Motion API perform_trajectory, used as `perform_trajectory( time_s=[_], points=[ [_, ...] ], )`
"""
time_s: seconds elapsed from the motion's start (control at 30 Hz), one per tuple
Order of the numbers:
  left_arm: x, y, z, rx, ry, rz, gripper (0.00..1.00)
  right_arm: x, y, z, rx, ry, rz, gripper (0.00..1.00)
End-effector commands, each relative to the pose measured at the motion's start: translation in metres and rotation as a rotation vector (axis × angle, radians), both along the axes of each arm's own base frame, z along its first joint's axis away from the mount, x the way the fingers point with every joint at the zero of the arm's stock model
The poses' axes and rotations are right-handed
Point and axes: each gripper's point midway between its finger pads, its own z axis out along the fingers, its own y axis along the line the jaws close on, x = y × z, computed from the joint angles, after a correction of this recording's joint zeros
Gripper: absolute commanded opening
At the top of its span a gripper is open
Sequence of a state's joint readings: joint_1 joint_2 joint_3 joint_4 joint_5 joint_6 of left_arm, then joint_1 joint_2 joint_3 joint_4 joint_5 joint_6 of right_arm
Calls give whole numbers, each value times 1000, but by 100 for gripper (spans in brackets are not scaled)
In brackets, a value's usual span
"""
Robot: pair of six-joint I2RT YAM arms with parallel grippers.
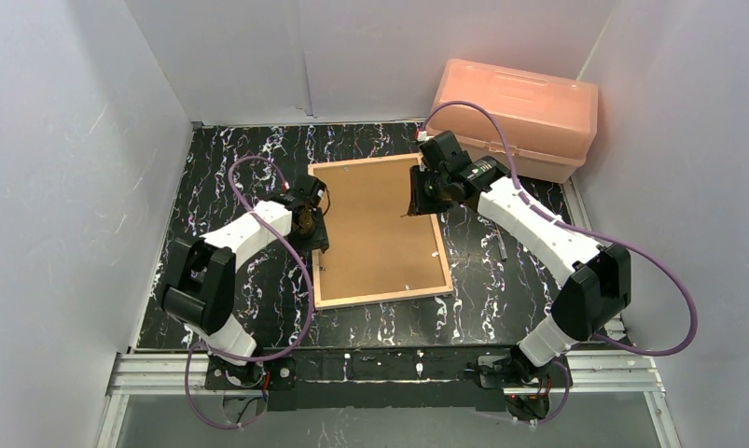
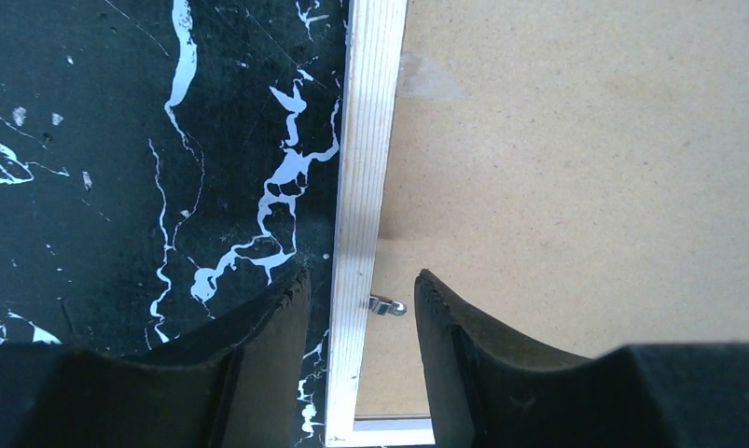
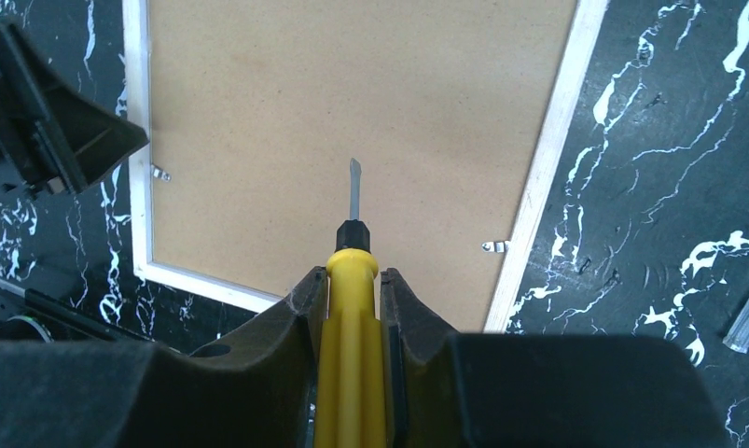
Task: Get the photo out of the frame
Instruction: Release the photo frame item from the photo frame.
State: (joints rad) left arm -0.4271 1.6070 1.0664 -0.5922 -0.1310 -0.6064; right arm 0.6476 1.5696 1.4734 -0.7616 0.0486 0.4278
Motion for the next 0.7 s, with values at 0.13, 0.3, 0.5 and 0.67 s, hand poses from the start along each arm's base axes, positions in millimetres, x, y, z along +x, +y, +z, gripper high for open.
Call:
perform_trajectory(
  time_s=[0.13,0.3,0.5,0.67],
  points=[
    [-4,-2,-19,-13,33,31,38,-7,6,22,66,-43,103,1],
    [-2,-10,-28,-43,37,-2,31,-13,6,17,85,4,150,1],
    [4,-20,-31,-80,26,-63,26,-16,12,19,155,12,186,1],
    [13,-38,-30,-150,10,-144,20,-18,20,18,205,25,201,1]
  ],
)
